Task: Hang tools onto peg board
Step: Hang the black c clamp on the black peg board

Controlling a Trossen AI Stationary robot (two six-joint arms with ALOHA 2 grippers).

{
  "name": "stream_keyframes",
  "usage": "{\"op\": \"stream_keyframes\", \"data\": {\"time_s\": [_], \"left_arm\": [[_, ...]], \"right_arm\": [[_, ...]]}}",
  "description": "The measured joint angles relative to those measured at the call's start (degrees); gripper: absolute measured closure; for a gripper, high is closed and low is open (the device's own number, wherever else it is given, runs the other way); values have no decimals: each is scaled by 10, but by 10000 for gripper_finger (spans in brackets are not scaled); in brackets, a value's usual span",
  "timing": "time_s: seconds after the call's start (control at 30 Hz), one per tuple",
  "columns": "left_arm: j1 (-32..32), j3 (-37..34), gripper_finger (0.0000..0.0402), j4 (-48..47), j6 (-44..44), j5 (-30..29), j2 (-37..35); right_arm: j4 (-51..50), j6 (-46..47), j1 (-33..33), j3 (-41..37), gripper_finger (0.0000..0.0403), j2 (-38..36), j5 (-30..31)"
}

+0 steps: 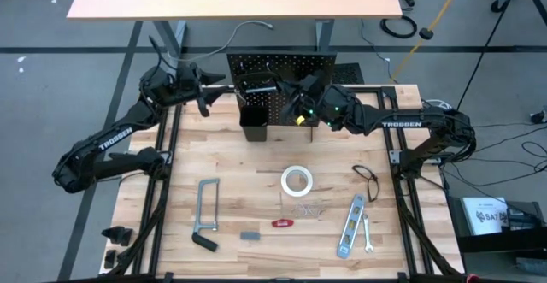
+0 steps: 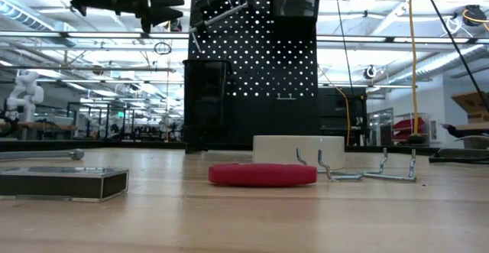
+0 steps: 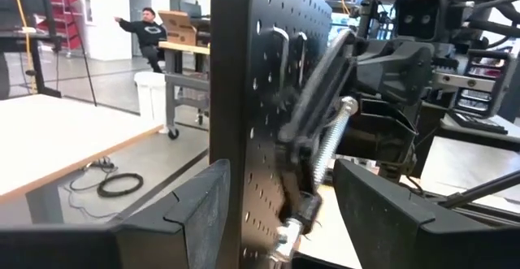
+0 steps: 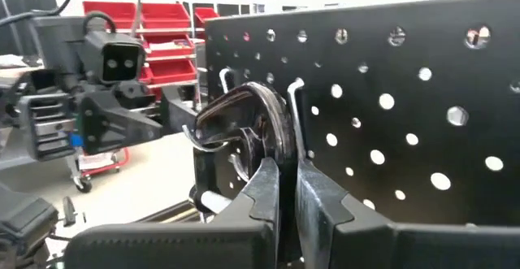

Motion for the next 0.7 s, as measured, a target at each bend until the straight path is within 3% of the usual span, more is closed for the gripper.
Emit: {"op": "stream_keyframes", "data": {"time_s": [0.5, 0.7], "left_arm": [[0, 0, 178, -2, -1, 7, 0], [0, 0, 178, -2, -1, 7, 0]], "right_arm": [[-12, 8, -12, 0, 391, 0, 0], [-13, 21, -12, 0, 369, 0, 0]]}}
